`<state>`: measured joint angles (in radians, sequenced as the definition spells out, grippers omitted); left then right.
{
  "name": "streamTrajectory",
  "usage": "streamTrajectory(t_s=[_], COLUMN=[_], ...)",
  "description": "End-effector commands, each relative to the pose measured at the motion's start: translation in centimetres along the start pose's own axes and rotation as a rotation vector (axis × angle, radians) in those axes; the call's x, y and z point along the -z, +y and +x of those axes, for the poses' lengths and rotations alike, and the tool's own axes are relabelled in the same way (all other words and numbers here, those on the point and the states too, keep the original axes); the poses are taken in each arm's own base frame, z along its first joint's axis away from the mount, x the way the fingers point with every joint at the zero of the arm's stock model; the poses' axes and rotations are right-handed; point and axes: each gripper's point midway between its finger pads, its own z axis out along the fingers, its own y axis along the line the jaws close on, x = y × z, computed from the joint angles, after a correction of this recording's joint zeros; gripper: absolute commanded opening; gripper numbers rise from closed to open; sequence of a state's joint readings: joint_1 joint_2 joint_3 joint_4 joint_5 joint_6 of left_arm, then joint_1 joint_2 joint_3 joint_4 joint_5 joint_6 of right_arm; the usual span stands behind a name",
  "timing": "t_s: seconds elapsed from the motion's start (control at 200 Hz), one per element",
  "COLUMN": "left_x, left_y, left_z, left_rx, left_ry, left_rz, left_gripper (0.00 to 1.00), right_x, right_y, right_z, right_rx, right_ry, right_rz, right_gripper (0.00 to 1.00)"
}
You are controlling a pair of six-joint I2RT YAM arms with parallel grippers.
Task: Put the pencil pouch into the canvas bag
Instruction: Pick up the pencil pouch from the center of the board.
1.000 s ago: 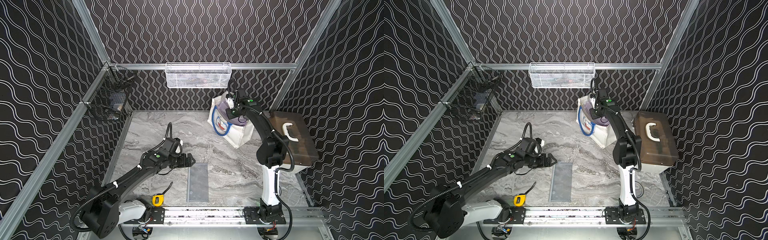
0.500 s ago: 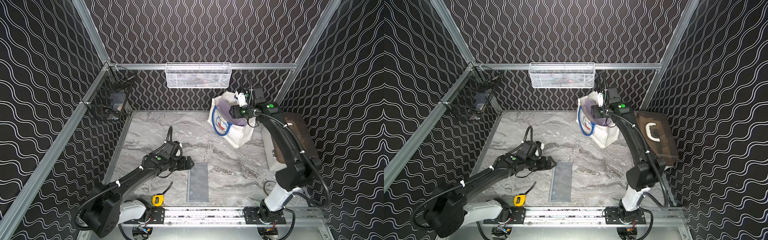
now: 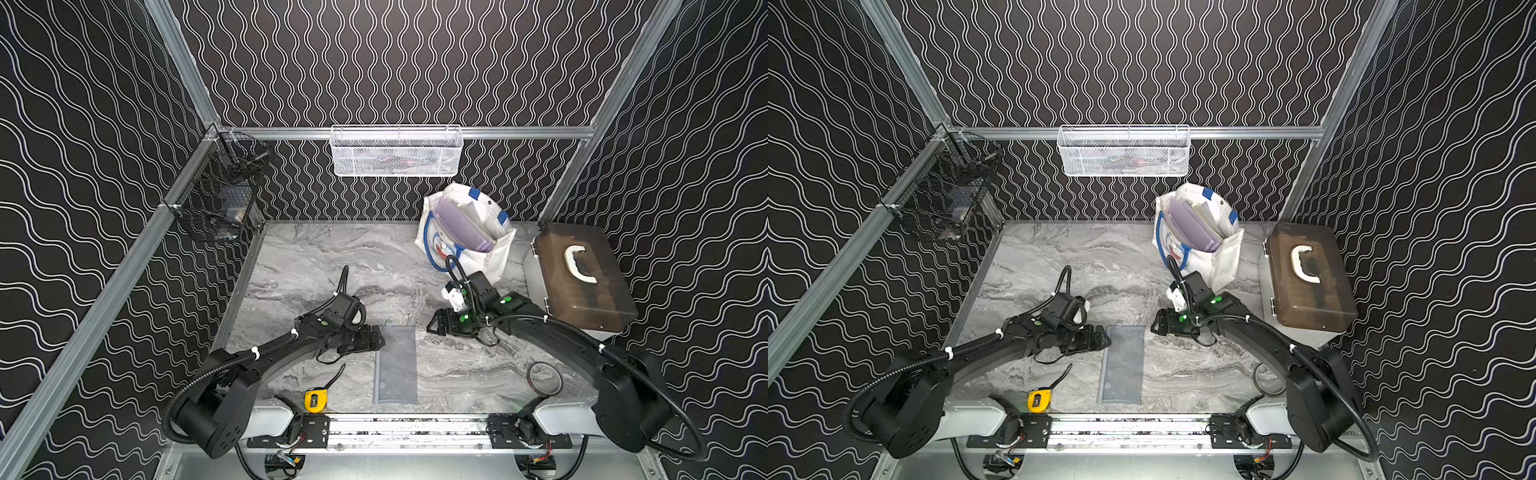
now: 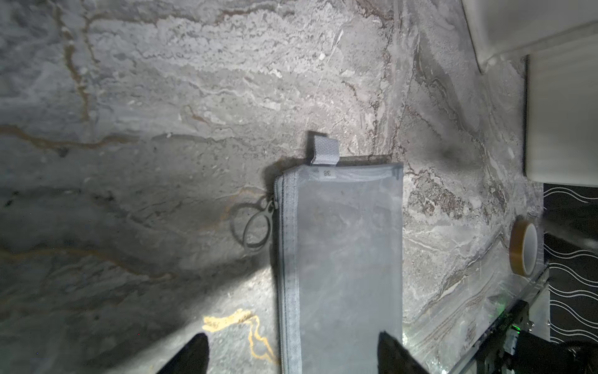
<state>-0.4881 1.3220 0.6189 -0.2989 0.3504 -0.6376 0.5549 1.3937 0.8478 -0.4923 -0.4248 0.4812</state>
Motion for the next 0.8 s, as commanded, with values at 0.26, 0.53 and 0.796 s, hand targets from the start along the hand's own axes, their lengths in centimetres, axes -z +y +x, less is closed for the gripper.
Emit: streamTrajectory(t_s=[0.26, 0.53, 0.796], left_x=[-2.6, -4.5, -3.9], left_y=[-0.1, -1.9, -3.9], left_z=[2.5, 2.7, 0.5], left_rx=[0.025, 0.038, -0.006], left_ry=[0.104, 0.124, 0.12], left_rz=[0.058, 0.132, 0.178], left_gripper=[0.78, 0.51, 0.18], right_x=[-6.4, -9.4, -8.5], right_y=[1.2, 1.4, 3.3], right_z=[-0.1, 0.2, -1.6], right_rx=[-0.102, -0.151, -0.124], right_ry=[0.073, 0.123, 0.059], right_rz=[-0.17, -0.195, -0.248], right_gripper=[0.73, 0.7, 0.6])
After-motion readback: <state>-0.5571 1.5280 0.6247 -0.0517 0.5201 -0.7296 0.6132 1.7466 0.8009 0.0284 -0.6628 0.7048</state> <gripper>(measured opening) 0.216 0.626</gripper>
